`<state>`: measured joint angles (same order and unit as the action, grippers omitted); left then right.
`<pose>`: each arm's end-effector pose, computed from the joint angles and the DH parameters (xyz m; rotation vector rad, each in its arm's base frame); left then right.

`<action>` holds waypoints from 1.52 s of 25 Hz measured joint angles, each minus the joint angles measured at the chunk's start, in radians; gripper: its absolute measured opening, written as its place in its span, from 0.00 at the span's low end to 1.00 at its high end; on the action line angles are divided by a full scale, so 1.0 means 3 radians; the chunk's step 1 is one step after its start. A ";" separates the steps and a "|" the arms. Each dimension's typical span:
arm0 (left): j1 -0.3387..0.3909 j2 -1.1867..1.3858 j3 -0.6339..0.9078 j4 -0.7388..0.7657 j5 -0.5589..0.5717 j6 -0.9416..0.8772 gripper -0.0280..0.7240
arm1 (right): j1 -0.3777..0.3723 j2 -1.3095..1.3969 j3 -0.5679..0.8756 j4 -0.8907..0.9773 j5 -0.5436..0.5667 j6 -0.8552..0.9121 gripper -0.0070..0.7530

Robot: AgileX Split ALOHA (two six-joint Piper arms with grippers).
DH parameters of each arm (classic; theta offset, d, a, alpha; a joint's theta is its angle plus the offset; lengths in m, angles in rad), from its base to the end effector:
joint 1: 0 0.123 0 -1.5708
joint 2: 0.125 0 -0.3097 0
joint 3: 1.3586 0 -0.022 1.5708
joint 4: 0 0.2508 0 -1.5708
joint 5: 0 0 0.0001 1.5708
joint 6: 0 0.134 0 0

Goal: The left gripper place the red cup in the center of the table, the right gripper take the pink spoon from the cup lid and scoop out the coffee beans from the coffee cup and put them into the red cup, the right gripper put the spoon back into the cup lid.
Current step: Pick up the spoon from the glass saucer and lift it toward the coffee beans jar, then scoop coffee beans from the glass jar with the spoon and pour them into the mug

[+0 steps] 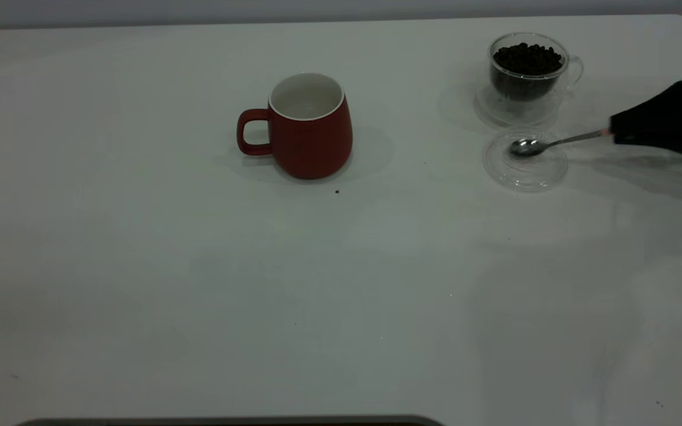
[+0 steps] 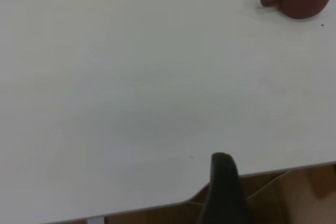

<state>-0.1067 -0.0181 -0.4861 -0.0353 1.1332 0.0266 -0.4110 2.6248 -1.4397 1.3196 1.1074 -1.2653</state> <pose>0.0023 -0.0046 0.2450 0.1440 2.1084 -0.0905 0.4321 -0.0616 -0.0388 0.2333 2.4641 1.3565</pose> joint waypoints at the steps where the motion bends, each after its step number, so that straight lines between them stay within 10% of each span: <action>1: 0.0000 0.0000 0.0000 0.0000 0.0000 0.0000 0.82 | -0.0033 -0.0044 0.0000 -0.0034 0.0037 0.0017 0.13; 38: 0.0003 0.0000 0.0000 0.0000 0.0000 -0.0003 0.82 | 0.0415 -0.0311 -0.0641 -0.0145 -0.0409 0.0594 0.13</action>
<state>-0.1056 -0.0181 -0.4861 -0.0353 1.1332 0.0256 -0.2864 2.5313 -1.6320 1.2760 0.9848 -1.0872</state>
